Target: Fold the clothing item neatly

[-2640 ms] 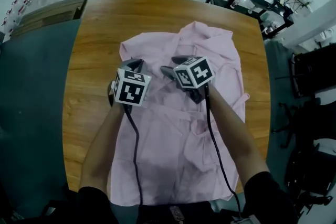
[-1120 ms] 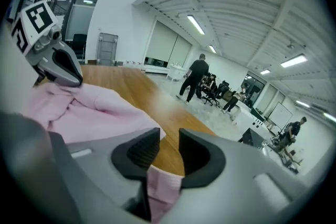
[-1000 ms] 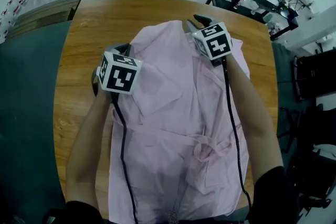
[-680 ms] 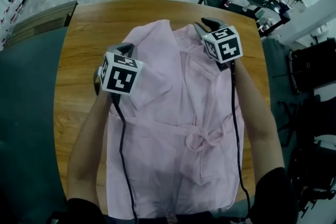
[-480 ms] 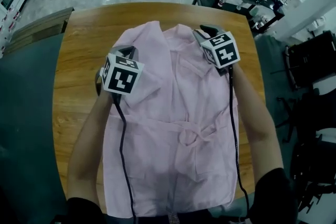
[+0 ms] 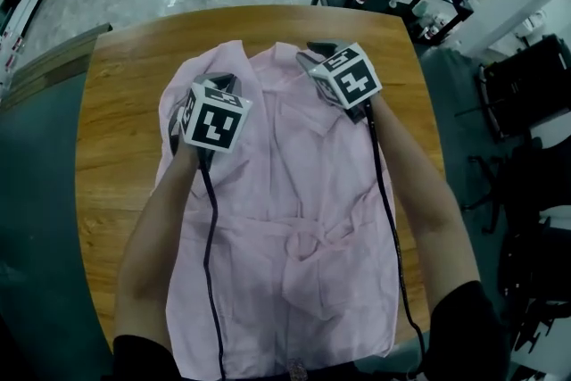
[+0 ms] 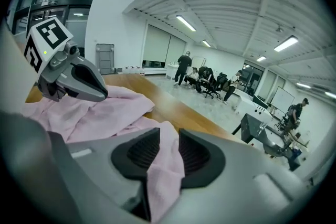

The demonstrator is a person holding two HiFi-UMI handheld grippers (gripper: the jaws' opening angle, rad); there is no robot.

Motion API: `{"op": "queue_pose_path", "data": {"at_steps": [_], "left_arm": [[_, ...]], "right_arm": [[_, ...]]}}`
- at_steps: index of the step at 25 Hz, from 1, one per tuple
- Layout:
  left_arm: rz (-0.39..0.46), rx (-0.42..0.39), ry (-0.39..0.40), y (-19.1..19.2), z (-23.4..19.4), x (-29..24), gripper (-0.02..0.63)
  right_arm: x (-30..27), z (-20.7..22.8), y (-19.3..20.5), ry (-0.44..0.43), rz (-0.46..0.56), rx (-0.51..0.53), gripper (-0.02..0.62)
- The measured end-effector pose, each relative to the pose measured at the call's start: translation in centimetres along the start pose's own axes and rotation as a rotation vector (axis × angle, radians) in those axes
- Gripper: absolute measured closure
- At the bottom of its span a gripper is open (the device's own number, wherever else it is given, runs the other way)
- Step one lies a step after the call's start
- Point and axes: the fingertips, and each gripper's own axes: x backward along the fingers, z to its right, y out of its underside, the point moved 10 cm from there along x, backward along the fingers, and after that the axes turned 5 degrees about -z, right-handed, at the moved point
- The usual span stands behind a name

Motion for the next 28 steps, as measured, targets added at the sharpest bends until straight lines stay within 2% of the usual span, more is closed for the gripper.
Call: {"op": "queue_pose_path", "data": {"at_steps": [3, 5, 7, 12, 15, 16, 17, 23, 28], "left_arm": [[-0.011, -0.008, -0.015, -0.4, -0.7, -2.0, 0.591], [-0.012, -0.005, -0.022, -0.9, -1.5, -2.9, 0.591], [-0.015, 0.006, -0.029, -1.4, -2.3, -4.0, 0.590], [-0.040, 0.070, -0.006, -1.3, -3.7, -7.2, 0.580], [-0.057, 0.075, 0.006, -0.5, -4.1, -8.5, 0.574], [-0.061, 0.078, 0.005, -0.3, -4.3, -8.8, 0.571], [-0.062, 0.083, -0.001, -0.1, -4.5, -8.9, 0.570], [-0.040, 0.141, -0.115, -0.2, -5.9, -8.4, 0.565], [-0.059, 0.150, -0.156, 0.0, -6.0, -8.3, 0.565]], "right_arm": [[-2.7, 0.9, -1.2, -0.022, -0.021, 0.025, 0.485], [-4.2, 1.4, -2.0, -0.036, -0.036, 0.036, 0.448], [-5.5, 1.6, -2.4, -0.045, -0.051, 0.040, 0.440], [-8.6, 1.5, -0.3, -0.092, -0.132, 0.013, 0.422], [-9.3, 1.1, 0.8, -0.115, -0.142, 0.023, 0.440], [-9.2, 1.2, 0.8, -0.100, -0.135, 0.037, 0.523], [-9.0, 1.4, 0.7, -0.077, -0.123, 0.049, 0.564], [-6.3, 4.7, 0.8, 0.144, 0.020, -0.028, 0.569], [-4.5, 6.3, 1.5, 0.314, 0.041, -0.104, 0.571]]}}
